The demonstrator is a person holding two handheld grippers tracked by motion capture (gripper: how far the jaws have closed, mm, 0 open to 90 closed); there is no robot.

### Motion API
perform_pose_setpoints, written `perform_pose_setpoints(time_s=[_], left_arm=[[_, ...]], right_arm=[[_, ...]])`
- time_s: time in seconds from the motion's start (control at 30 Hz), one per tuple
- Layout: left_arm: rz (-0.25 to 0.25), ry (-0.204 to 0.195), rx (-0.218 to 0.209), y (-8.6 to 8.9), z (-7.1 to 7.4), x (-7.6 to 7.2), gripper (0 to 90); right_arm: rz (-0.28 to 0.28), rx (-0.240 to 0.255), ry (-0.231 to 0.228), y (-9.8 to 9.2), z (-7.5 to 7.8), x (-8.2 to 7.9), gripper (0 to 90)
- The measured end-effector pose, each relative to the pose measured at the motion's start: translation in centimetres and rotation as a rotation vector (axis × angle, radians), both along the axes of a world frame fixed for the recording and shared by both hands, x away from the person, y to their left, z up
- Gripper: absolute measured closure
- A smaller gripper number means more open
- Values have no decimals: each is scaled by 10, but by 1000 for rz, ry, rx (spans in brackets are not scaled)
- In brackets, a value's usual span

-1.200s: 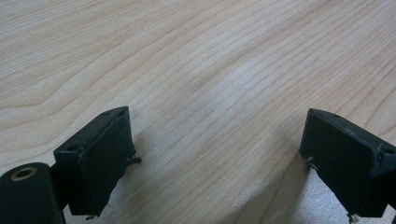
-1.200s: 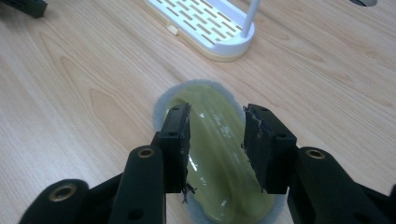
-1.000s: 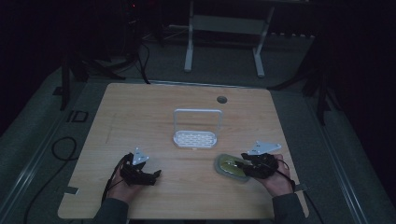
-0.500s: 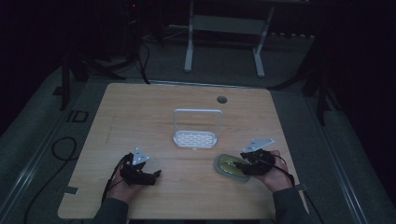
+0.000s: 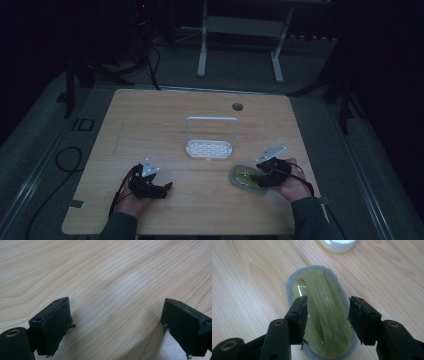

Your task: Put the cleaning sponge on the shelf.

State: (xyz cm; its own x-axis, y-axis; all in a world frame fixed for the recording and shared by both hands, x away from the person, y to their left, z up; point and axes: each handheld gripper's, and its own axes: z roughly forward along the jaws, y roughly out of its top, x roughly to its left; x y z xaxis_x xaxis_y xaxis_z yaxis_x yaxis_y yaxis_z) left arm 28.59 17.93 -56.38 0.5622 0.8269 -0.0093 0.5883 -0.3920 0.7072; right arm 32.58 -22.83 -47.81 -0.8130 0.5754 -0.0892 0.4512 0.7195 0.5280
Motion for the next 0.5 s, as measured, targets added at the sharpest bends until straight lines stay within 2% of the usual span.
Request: perform_pose_setpoints(time_s=[0.5], left_arm=[[1,0,-2,0,0,0,96]], right_arm=[[45,-54,38,7,0,9,486]])
